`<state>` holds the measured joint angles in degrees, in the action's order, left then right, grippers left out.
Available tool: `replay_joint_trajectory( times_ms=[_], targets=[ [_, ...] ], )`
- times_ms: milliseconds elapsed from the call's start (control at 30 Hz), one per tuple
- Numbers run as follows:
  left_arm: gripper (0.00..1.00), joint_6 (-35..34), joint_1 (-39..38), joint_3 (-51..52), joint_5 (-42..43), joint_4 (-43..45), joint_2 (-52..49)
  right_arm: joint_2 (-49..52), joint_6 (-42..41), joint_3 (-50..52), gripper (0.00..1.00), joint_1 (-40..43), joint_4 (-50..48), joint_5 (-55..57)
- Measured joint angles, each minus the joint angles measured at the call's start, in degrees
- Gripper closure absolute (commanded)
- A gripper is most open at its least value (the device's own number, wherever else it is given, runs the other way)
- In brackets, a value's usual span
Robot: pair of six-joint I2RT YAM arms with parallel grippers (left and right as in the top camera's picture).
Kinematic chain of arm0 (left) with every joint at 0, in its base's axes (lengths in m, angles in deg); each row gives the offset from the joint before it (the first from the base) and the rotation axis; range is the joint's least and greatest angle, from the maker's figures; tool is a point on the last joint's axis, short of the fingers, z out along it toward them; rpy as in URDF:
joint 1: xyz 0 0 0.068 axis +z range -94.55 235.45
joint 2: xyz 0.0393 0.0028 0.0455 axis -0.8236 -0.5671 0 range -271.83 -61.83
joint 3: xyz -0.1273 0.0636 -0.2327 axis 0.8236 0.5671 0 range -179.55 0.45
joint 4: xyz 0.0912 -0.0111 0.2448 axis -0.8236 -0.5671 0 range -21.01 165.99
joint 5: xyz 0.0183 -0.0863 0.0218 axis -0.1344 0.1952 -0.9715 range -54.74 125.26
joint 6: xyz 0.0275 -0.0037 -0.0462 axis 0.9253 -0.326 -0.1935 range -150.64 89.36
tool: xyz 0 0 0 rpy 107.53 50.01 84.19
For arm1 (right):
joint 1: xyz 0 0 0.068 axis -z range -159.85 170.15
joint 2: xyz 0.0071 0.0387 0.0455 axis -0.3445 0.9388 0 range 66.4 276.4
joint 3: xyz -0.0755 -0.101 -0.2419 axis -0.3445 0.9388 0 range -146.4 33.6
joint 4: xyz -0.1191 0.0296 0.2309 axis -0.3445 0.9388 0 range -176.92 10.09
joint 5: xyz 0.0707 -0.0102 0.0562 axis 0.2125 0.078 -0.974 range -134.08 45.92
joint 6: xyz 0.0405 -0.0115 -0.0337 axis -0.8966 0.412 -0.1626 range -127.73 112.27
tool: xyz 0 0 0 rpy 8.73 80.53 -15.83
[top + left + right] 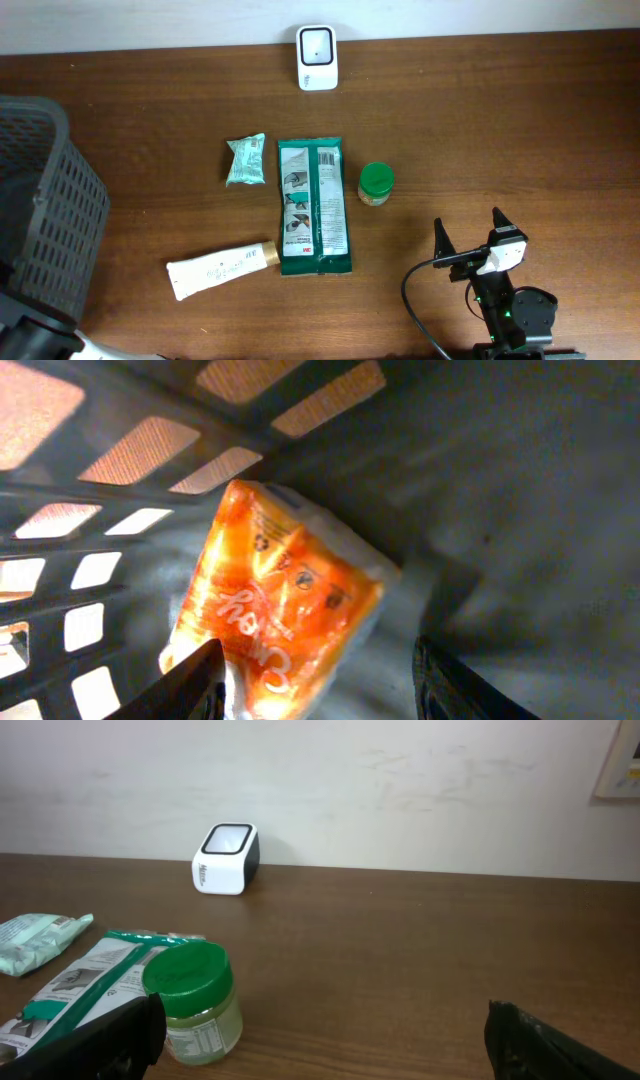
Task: Scan the item barcode
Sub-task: 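Grasp the small orange packet in the basket with the left gripper, then place the orange packet beside the wipes pack and withdraw left arm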
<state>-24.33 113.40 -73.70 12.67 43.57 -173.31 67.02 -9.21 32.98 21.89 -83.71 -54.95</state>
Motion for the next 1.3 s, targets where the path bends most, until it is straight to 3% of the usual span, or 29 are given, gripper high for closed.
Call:
replay_joint_trajectory(
  times_ms=[67,100,300,400,600,767,867,1033,1300],
  targets=[
    [0.98,0.3,0.6,-0.1,-0.1,0.2,-0.4,0.0,0.0,0.0,0.02,0.0,0.0,0.0],
    [1.0,0.6,0.7,-0.1,-0.4,0.3,-0.9,0.0,0.0,0.0,0.02,0.0,0.0,0.0],
    [1.0,1.0,0.5,-1.1,-1.2,-2.3,-1.1,0.0,0.0,0.0,0.02,0.0,0.0,0.0],
    [1.0,1.0,-1.0,-3.0,2.3,-5.8,-1.1,0.0,0.0,0.0,0.02,0.0,0.0,0.0],
    [1.0,-0.1,-14.3,-13.2,14.7,-9.0,6.1,0.0,0.0,0.0,0.02,0.0,0.0,0.0],
    [1.0,-2.4,-25.8,-19.9,22.2,-7.0,25.2,0.0,0.0,0.0,0.02,0.0,0.0,0.0],
    [1.0,-3.8,-39.8,-20.0,31.8,-7.9,31.5,0.0,0.0,0.0,0.02,0.0,0.0,0.0],
    [1.0,-4.0,-59.9,-18.7,36.6,-16.7,28.5,0.0,0.0,0.0,0.02,0.0,0.0,0.0],
    [1.0,-4.2,-70.0,-10.9,34.3,-24.3,12.3,0.0,0.0,0.0,0.02,0.0,0.0,0.0]
  ],
)
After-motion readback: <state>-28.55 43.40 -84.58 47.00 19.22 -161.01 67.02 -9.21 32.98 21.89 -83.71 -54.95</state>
